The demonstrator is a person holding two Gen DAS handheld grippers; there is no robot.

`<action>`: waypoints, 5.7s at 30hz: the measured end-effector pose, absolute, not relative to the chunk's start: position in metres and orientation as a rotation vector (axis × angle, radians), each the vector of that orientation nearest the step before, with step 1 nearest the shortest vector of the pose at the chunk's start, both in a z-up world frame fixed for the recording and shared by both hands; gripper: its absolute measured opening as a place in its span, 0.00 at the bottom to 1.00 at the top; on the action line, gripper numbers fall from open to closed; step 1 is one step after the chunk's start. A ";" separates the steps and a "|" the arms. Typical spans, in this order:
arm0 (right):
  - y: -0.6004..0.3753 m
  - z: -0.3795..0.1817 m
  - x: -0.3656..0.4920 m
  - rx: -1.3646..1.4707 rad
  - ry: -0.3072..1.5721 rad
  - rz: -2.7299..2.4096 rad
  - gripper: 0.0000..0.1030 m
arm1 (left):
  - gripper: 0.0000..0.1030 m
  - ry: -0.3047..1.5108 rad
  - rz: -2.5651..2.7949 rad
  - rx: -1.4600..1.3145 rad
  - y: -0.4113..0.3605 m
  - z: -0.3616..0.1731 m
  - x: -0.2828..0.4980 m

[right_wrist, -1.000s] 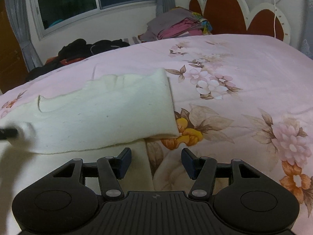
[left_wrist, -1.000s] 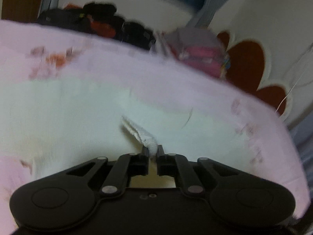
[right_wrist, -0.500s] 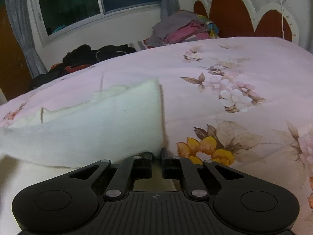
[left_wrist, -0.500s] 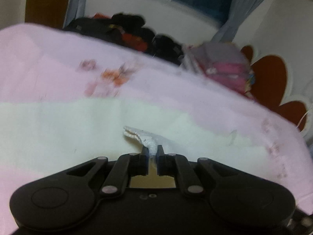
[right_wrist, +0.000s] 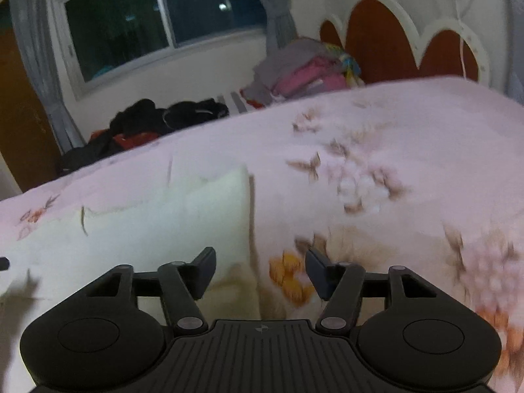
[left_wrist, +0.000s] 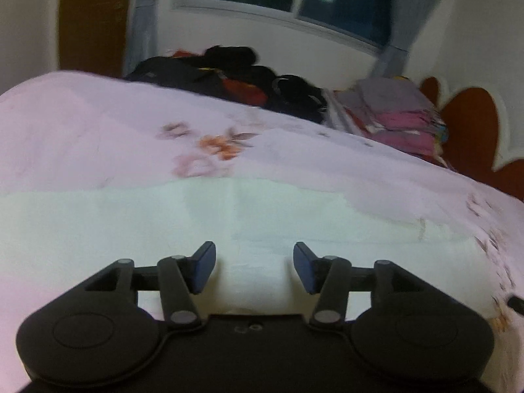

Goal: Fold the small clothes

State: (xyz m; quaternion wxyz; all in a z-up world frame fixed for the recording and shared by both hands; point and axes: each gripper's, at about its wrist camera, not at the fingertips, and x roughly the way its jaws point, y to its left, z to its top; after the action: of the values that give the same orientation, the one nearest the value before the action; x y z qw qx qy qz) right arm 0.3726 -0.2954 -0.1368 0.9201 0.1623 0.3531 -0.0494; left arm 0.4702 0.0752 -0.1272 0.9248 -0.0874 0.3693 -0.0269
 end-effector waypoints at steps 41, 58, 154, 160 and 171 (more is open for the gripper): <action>-0.196 -0.160 0.446 0.291 0.828 0.086 0.14 | 0.71 0.846 -0.044 -0.169 0.098 -0.129 0.444; -0.056 -0.128 0.440 0.222 0.789 0.311 0.54 | 0.62 0.819 0.330 -0.423 0.296 -0.124 0.368; -0.253 -0.147 0.427 0.158 0.837 0.002 0.09 | 0.12 0.730 0.007 0.069 0.060 -0.167 0.424; -0.257 -0.155 0.426 0.156 0.857 -0.013 0.10 | 0.18 0.757 -0.016 0.049 0.070 -0.159 0.422; -0.238 -0.134 0.431 0.196 0.781 0.031 0.30 | 0.36 0.715 -0.075 -0.065 0.068 -0.127 0.436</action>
State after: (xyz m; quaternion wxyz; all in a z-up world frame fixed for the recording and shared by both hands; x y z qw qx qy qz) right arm 0.4313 -0.2378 -0.1342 0.9200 0.0952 0.3799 0.0151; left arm 0.4365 0.0683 -0.1275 0.9356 -0.0320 0.3497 -0.0365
